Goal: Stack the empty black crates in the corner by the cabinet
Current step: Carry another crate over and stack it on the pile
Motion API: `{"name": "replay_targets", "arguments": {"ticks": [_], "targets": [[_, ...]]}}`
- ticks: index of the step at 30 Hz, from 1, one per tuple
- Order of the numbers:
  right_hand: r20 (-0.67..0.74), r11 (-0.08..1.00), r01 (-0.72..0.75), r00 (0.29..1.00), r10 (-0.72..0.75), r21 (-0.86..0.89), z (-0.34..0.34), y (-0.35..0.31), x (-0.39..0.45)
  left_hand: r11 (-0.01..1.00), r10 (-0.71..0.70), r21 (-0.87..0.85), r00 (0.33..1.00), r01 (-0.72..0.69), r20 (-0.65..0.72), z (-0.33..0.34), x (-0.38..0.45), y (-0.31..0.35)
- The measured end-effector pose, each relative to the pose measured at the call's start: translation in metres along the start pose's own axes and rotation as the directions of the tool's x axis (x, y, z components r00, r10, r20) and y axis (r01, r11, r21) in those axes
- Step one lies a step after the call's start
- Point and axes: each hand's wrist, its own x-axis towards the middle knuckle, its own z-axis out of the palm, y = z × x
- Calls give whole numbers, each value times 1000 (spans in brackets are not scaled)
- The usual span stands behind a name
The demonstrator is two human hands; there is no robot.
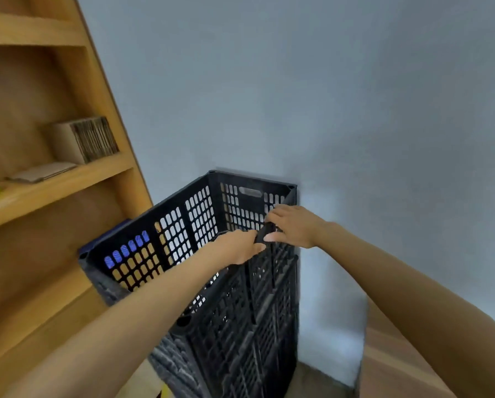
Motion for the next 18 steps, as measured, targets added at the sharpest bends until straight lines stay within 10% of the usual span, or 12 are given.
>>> {"name": "replay_targets", "arguments": {"ticks": [6,18], "targets": [[51,998,68,996,-68,-1,-7,3,26,929,-169,285,957,234,-235,33,-62,21],[-147,987,158,977,-157,-5,29,17,36,913,-187,235,854,333,-486,72,-89,13]]}}
